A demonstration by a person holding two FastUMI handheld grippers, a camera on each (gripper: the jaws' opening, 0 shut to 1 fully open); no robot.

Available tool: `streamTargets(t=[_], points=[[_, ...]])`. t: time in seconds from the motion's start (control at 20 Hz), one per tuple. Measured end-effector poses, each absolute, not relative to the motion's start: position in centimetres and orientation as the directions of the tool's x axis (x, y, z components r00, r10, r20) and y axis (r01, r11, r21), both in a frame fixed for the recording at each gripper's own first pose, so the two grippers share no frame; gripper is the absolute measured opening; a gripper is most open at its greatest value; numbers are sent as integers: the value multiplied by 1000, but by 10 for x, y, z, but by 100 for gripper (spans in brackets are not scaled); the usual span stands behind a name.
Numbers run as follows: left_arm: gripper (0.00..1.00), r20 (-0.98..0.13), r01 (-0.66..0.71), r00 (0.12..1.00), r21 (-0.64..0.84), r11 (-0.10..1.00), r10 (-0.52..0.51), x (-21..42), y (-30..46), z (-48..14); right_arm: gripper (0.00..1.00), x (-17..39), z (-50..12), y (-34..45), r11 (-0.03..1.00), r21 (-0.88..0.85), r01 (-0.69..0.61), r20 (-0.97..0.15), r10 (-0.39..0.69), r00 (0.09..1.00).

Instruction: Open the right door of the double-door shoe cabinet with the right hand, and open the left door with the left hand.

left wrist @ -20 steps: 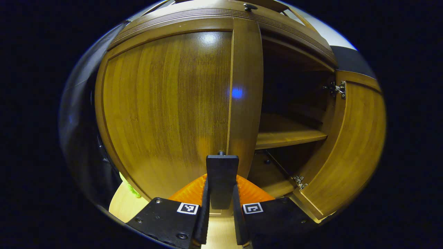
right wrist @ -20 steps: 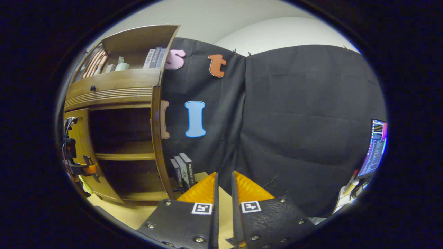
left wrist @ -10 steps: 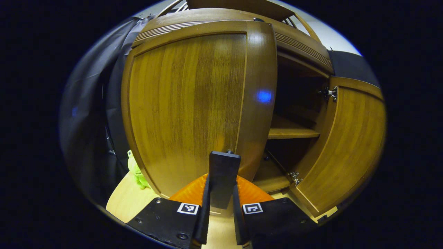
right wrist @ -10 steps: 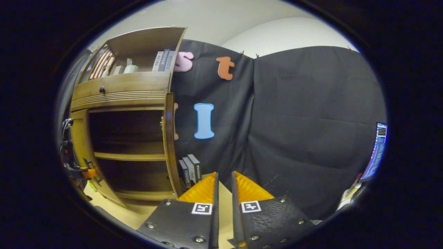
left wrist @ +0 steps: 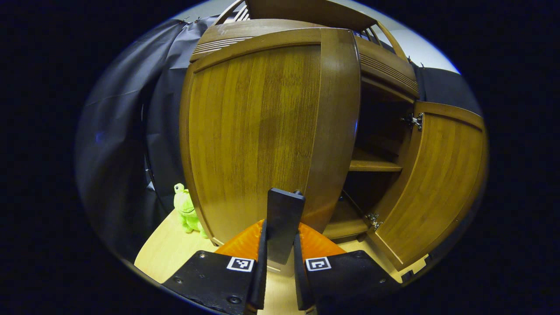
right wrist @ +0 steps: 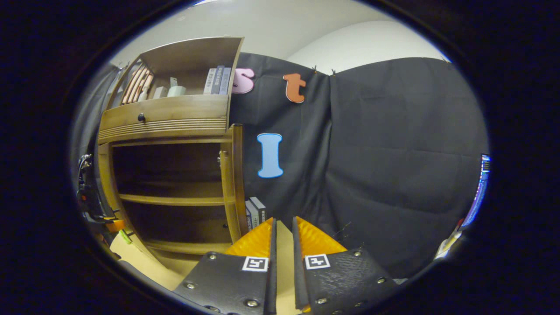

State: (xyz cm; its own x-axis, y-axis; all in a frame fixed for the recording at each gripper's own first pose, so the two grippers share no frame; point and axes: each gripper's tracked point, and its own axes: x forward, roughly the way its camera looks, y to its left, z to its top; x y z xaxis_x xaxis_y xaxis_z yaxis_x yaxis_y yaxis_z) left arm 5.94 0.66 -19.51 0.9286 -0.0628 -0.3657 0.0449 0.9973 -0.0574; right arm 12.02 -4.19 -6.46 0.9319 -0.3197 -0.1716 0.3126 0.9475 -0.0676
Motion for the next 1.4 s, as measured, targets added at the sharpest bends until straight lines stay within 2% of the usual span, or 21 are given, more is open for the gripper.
streamTargets(t=[0.95, 1.0, 1.2, 1.4], points=[[20, -366, -21, 930, -16, 1000, 14, -5, 66, -186, 17, 134, -69, 12, 979, -33, 200, -179, -203, 963], [16, -368, -25, 930, -11, 1000, 19, -8, 70, -185, 17, 135, -70, 13, 980, -28, 198, -180, -199, 963], [20, -360, -55, 932, -11, 998, 48, -16, 87, -183, 17, 135, -73, 23, 984, -20, 176, -186, -177, 966], [14, -357, -80, 931, -1, 997, 74, -25, 108, -182, 17, 140, -76, 36, 989, -11, 144, -190, -144, 971]])
